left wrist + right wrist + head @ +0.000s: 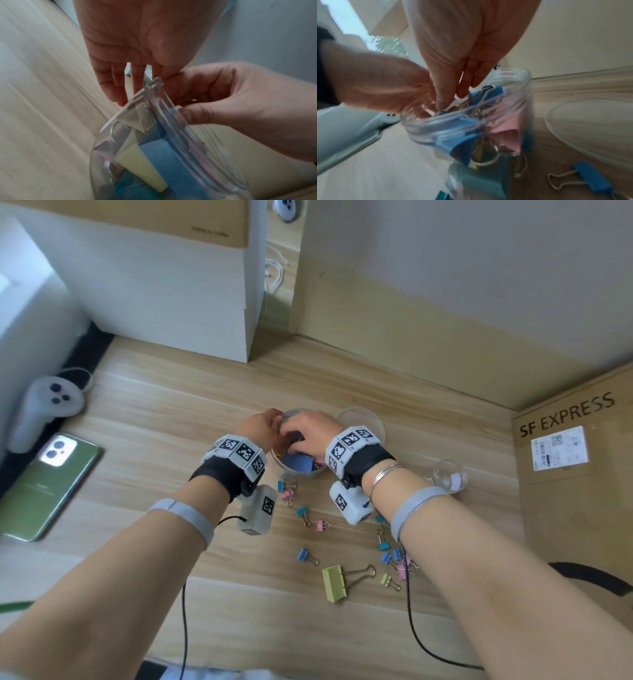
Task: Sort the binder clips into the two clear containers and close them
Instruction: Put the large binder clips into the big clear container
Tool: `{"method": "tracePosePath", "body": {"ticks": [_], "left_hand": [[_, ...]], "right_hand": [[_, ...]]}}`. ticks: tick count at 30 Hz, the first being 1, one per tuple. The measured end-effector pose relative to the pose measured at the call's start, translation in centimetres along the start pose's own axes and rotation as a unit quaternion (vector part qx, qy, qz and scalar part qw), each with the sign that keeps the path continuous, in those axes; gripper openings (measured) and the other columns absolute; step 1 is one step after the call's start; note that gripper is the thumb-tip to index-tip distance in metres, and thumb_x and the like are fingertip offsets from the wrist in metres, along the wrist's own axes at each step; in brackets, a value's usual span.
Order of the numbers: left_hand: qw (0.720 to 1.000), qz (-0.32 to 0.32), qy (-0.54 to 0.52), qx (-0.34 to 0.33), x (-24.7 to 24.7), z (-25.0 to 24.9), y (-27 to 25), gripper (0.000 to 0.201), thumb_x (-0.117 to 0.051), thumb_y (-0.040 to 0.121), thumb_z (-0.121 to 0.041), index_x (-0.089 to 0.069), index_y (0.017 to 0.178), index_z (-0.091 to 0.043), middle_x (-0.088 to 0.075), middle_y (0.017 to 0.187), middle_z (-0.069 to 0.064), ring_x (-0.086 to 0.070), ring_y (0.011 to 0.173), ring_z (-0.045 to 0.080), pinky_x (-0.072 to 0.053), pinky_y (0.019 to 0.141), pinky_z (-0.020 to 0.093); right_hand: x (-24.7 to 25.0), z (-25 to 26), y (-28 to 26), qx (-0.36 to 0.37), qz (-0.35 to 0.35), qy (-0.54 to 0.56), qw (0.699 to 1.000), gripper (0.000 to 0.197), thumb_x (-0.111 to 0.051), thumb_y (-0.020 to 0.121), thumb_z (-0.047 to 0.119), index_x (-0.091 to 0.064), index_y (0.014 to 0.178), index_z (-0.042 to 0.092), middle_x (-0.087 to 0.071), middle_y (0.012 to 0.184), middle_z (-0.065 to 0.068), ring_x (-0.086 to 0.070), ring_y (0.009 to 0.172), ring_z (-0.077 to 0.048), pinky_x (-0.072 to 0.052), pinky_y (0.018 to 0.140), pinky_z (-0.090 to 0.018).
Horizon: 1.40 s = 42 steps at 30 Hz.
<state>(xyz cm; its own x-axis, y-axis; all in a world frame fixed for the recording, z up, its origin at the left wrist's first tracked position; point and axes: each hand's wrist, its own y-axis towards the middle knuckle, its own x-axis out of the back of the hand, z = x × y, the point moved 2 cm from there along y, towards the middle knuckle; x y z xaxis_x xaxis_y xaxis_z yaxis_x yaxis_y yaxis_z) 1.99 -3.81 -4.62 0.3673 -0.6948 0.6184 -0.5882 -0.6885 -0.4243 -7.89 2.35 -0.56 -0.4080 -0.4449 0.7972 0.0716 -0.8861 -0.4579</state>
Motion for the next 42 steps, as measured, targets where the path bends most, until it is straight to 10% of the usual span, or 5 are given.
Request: {"method": "tracePosePath", "body": {"ticks": [7, 19, 27, 34, 42], "left_hand": [[0.996, -0.055, 0.065, 0.003, -1.0, -1.2, -1.1, 0.039, -0.034, 0.097, -0.02, -0.042, 0.134, -0.011, -0.047, 0.134, 0.021, -0.048, 0.117, 0.04, -0.039, 0.1, 0.043], [0.983, -0.146, 0.098, -0.058, -4.1, -2.7, -2.8, 0.05, -0.044, 0.091, -0.021, -0.031, 0.14, -0.022, -0.031, 0.148, 0.013, -0.029, 0.134, 0.035, -0.027, 0.108, 0.051], [0.981, -0.156, 0.097, -0.06, -4.2, -2.6, -2.9, 0.05, -0.043, 0.09, -0.016, -0.034, 0.139, -0.021, -0.033, 0.146, 0.011, -0.032, 0.132, 0.036, -0.029, 0.106, 0.051], [0.983, -0.16, 0.064, -0.064, -3.7, -2.4, -2.6, 0.047, -0.037, 0.092, -0.011, -0.034, 0.139, -0.015, -0.038, 0.143, 0.014, -0.038, 0.127, 0.037, -0.033, 0.105, 0.048], [0.991, -0.125, -0.004, -0.042, -2.3, -1.7, -1.7, 0.041, -0.032, 0.094, -0.006, -0.042, 0.133, -0.007, -0.05, 0.134, 0.021, -0.05, 0.118, 0.038, -0.042, 0.098, 0.044]], "right_hand": [[0.3, -3.7, -5.0, -0.137, -0.196, 0.243, 0.94, 0.008, -0.062, 0.084, 0.018, -0.069, 0.088, 0.017, -0.054, 0.069, 0.015, -0.046, 0.06, -0.001, -0.043, 0.067, -0.022], [-10.7, -3.0, -11.4, -0.089, 0.195, 0.062, 0.975, 0.031, -0.077, 0.07, 0.038, -0.068, 0.094, 0.022, -0.067, 0.09, 0.007, -0.055, 0.076, -0.009, -0.043, 0.067, -0.023], [-14.5, -2.5, -12.3, -0.078, 0.228, 0.079, 0.967, 0.031, -0.076, 0.072, 0.023, -0.068, 0.102, 0.018, -0.058, 0.083, 0.008, -0.055, 0.074, -0.011, -0.041, 0.059, -0.021], [-12.0, -4.1, -11.9, -0.076, 0.141, 0.155, 0.975, 0.028, -0.068, 0.082, 0.025, -0.067, 0.107, 0.012, -0.063, 0.114, -0.003, -0.057, 0.093, -0.015, -0.044, 0.078, -0.022], [-1.6, -5.0, -9.8, -0.116, -0.055, 0.362, 0.923, 0.015, -0.062, 0.086, 0.006, -0.065, 0.1, 0.004, -0.065, 0.078, 0.0, -0.06, 0.066, -0.008, -0.054, 0.069, -0.018]]}}
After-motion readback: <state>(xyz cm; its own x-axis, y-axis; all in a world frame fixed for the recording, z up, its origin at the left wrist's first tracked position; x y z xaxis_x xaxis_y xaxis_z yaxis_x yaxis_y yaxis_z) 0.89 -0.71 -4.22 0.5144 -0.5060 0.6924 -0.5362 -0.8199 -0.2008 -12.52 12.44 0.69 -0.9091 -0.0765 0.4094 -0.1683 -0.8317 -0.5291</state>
